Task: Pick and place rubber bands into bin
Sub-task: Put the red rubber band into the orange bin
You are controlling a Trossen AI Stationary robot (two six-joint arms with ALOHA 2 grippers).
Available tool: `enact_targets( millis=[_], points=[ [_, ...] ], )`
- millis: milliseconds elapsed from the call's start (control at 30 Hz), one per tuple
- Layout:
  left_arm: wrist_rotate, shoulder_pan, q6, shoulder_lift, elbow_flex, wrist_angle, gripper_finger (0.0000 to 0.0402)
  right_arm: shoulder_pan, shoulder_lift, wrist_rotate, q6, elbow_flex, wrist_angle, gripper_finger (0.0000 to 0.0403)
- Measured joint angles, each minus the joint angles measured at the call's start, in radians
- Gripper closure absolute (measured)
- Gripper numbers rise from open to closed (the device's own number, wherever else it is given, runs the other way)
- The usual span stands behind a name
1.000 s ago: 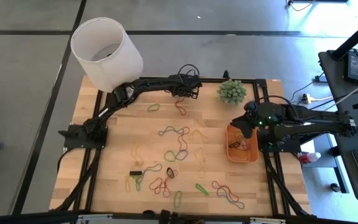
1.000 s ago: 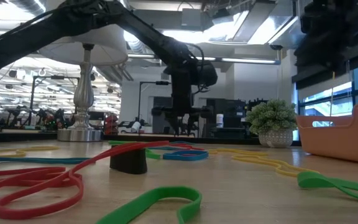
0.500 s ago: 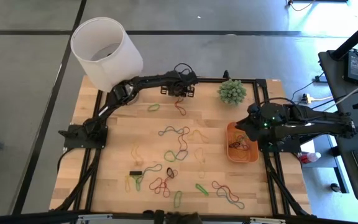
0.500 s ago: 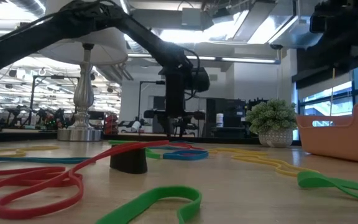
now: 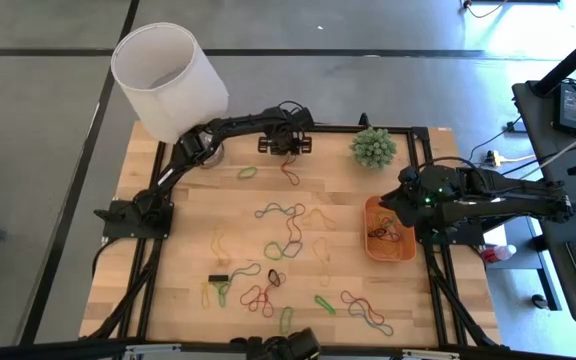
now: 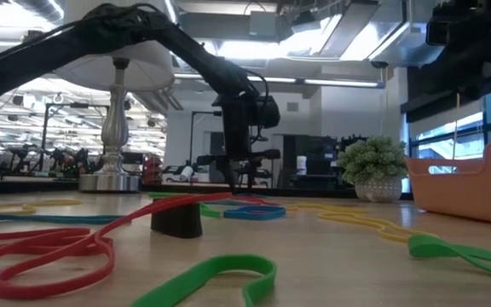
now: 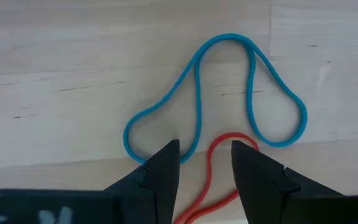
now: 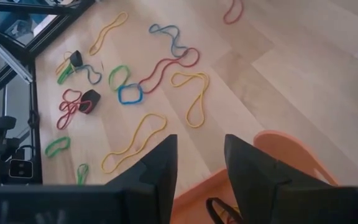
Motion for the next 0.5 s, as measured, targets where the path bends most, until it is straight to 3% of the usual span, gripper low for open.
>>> enact_targets(
  millis=[233, 500],
  points=[
    [0.033, -0.008, 0.024, -0.001, 0.000, -0.032, 0.0310, 0.000, 0.000, 0.000, -0.001, 0.000, 0.002, 0.0267],
    [-0.017, -0.052, 0.027, -0.001, 0.000, -0.042, 0.0389, 0.000, 0.000, 0.000, -0.021, 0.000, 0.004, 0.0267]
  ],
)
